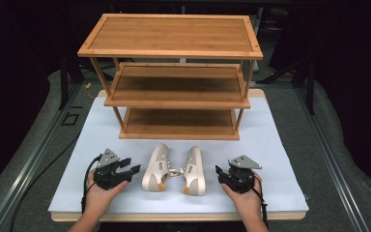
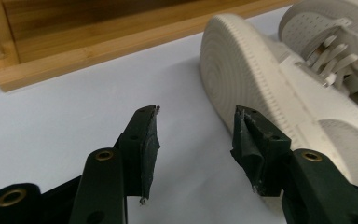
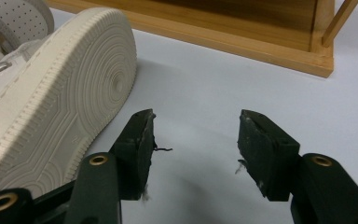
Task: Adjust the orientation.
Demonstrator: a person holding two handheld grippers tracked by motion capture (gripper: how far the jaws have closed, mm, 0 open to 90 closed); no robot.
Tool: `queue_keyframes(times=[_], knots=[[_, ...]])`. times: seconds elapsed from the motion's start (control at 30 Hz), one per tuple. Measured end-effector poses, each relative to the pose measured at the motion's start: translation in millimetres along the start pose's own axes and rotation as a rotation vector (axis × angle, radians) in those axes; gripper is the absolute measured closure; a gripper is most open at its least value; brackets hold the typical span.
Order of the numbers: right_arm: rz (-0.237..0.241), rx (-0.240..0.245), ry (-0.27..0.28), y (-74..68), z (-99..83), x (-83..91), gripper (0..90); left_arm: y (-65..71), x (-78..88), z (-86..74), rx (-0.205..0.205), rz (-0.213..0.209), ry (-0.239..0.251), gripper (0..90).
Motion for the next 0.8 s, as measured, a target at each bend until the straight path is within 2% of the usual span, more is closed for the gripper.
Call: queue_keyframes(times=[0.1, 0.2, 0.37, 0.57, 0.8], knots=[[-0.008, -0.006, 0.009, 0.4, 1.1, 0.4, 45.7, 5.3, 0.7, 2.6, 0.005, -0.041, 0.015, 52.6], [-0.001, -0.011, 0.005, 0.6, 1.7, -1.3, 45.9, 8.5, 0.9, 3.3, -0.003, -0.051, 0.009, 53.8], [-0.004, -0.009, 0.011, -1.0, 1.5, 1.1, 45.9, 19.7, 0.8, 4.9, -0.012, -0.092, -0.001, 54.7], [-0.004, -0.026, 0.023, 2.9, 1.1, 3.4, 45.9, 29.4, -3.0, 5.7, -0.033, -0.103, -0.013, 56.1], [-0.002, -0.024, 0.002, 4.2, 0.8, 2.8, 46.0, 32.5, -6.3, 6.3, -0.041, -0.109, -0.023, 60.5]])
Point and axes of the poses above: each handheld gripper's, and its own axes: x roughly backward along the jaws, z roughly out of its top, y roughly to its right, the point moved 3 cm from there along -x, roughly forward along the jaws, and after that the axes turned 13 degrees about -z, right-handed, at the moved point
